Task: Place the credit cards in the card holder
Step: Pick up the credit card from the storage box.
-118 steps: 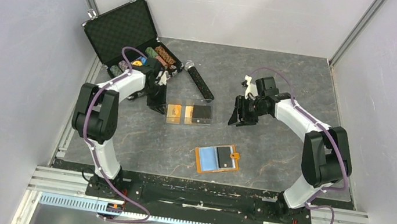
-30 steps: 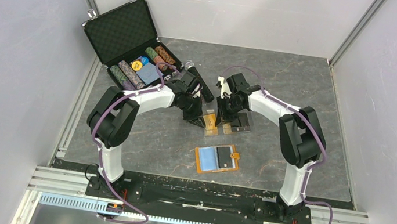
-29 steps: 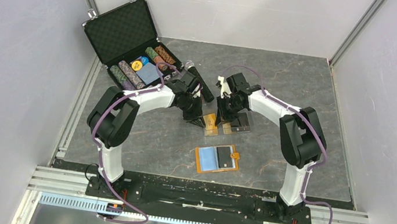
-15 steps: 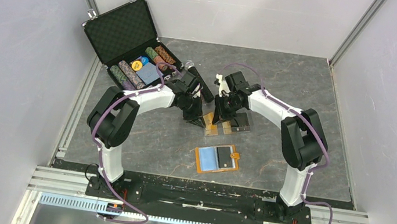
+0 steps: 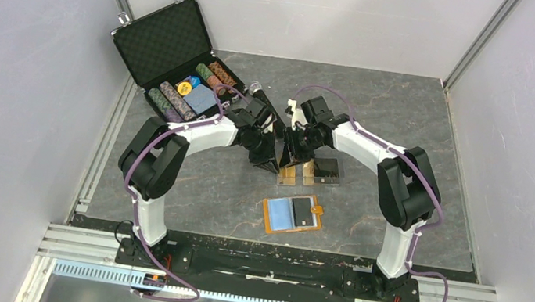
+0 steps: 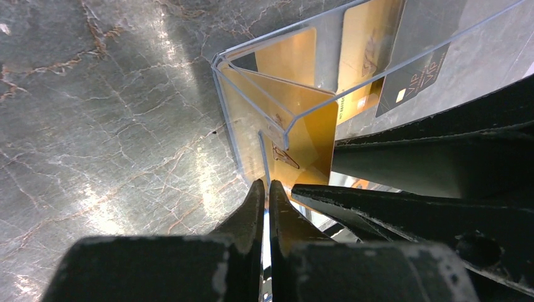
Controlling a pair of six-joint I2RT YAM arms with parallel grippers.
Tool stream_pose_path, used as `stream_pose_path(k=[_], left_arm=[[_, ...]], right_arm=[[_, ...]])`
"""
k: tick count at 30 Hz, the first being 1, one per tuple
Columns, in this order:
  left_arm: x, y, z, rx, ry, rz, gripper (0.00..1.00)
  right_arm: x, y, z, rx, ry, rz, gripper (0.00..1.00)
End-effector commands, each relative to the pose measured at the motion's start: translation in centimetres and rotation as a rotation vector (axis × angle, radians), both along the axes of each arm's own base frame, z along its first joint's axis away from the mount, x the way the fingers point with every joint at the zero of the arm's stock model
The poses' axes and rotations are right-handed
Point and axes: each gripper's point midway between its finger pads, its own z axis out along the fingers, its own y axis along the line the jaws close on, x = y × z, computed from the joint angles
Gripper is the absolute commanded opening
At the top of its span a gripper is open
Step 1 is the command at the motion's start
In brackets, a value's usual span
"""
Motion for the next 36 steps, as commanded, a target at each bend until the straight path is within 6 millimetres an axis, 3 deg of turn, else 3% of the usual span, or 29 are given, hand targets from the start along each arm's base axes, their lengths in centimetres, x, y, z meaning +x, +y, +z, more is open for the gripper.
stream_pose_path(k=[1,10,12,16,22,27,36], left_arm=[[-0.6,0.2,-1.3,0.038,0.0,-0.05,0.02],[-0.5,0.1,-1.4,0.04,0.001,-0.053,0.02],[-0.4,0.3,-1.4,0.048,-0.002,-0.051,0.02],[-0.3,0.3,-1.4,0.06,-0.004,-0.054,0.02],[-0.3,0.4,-1.5,0.065,-0.003,-0.059,0.02],[-0.3,0.3,-1.5,0.063,0.0,-0.063,0.02],[-0.4,0.4,-1.7,0.065,0.005,-0.063,0.02]], right_arm=[[0.3,0.5,0.7,0.019,-0.023,0.002,0.26],[0.0,0.0,0.2,-0.003,-0.018,0.011,0.39],[0.3,-0.3,0.4,-0.018,-0.032,0.003,0.46],[0.7,-1.9,0.0,-0.114,-0.065,-0.013,0.61],[0.6,-4.1,-1.6,-0.242,-0.075,-0.008,0.72],[0.1,-3.9,-2.8,-0.239,-0.049,0.012,0.71],[-0.7,-3.9,-5.3,-0.243,0.003,0.037,0.52]])
